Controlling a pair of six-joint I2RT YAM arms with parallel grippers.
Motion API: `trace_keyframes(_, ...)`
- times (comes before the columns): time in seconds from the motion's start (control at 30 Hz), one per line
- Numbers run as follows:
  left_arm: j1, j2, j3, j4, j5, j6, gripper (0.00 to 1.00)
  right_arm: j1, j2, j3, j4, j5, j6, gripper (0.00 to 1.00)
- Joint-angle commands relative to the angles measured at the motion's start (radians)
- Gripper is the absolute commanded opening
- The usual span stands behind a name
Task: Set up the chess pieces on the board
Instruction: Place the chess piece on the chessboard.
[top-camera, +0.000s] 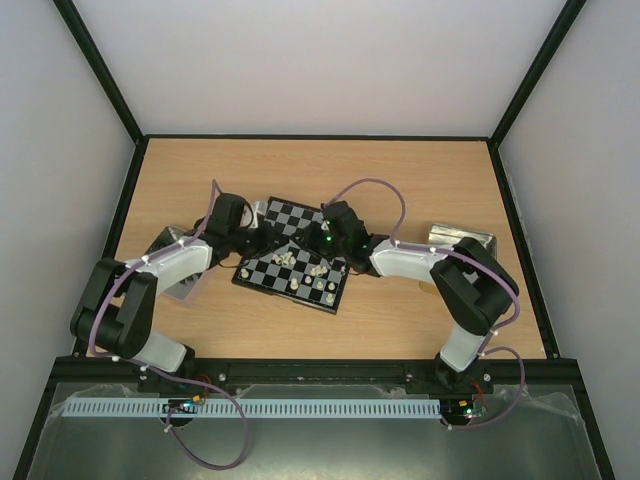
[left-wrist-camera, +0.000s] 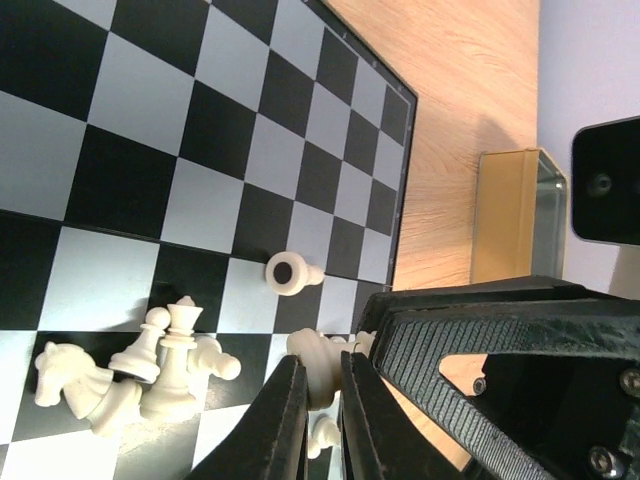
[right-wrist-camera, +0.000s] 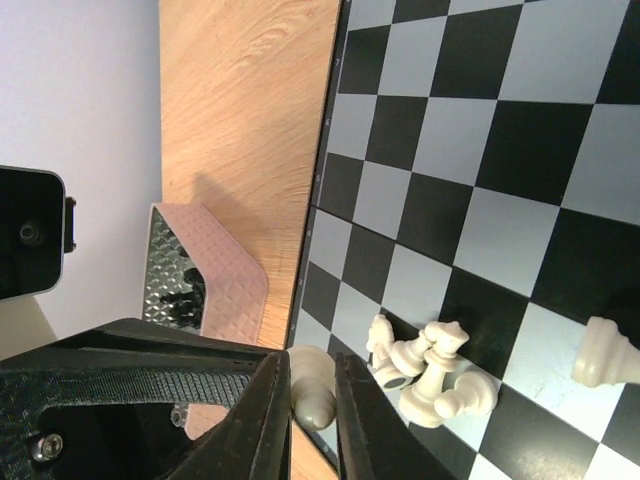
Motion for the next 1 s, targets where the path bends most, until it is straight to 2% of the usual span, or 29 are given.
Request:
trace_keyframes(0.0,0.005,-0.032,-0.019,0.027,0.025,-0.016,0.11,-0.002,-0.055,-0.008,0.056,0.014,0.018,0.09)
trace_keyframes(0.1,0.005,-0.041,-0.025,0.031,0.026,-0.020,0.11,-0.002,-0.057,-0.002,0.056,0.017,0.006,0.02)
trace_keyframes(0.17,0.005,-0.046,-0.025,0.027,0.026,-0.019,0.12,-0.001,-0.060,0.000,0.059,0.018,-0.005,0.02)
trace_keyframes(0.27,0.005,-0.063,-0.015,-0.014,-0.015,-0.003,0.21,0.002,-0.070,0.014,0.026,0.042,-0.050,0.02)
trace_keyframes(0.4,0.006,-0.129,0.024,-0.173,-0.238,0.041,0.37,0.024,-0.085,0.066,-0.116,0.150,-0.196,0.02)
trace_keyframes(0.5,0.006,-0.207,0.059,-0.318,-0.487,0.058,0.38,0.068,-0.083,0.122,-0.216,0.259,-0.332,0.02)
trace_keyframes(0.6,0.006,-0.312,0.085,-0.397,-0.660,0.078,0.38,0.129,-0.064,0.182,-0.283,0.343,-0.424,0.02)
trace_keyframes(0.8,0.008,-0.526,0.106,-0.446,-0.885,0.115,0.41,0.260,0.004,0.279,-0.366,0.457,-0.575,0.02)
trace_keyframes(0.97,0.007,-0.661,0.085,-0.432,-0.968,0.152,0.44,0.344,0.088,0.346,-0.450,0.566,-0.637,0.02)
